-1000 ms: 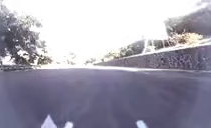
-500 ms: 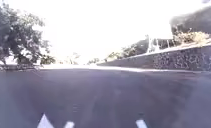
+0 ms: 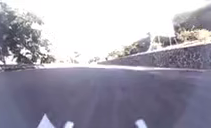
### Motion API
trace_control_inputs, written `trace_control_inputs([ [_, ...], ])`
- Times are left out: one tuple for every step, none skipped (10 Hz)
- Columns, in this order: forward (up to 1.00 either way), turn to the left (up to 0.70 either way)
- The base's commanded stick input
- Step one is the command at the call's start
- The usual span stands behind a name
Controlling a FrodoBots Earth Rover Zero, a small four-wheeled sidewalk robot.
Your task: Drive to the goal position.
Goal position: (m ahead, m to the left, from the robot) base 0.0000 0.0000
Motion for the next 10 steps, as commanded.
trace_control_inputs([
  [0.70,0.00],
  [0.70,0.00],
  [0.70,0.00],
  [0.70,0.00],
  [0.70,0.00],
  [0.70,0.00],
  [0.70,0.00],
  [0.70,0.00],
  [0.70,0.00],
  [0.70,0.00],
])
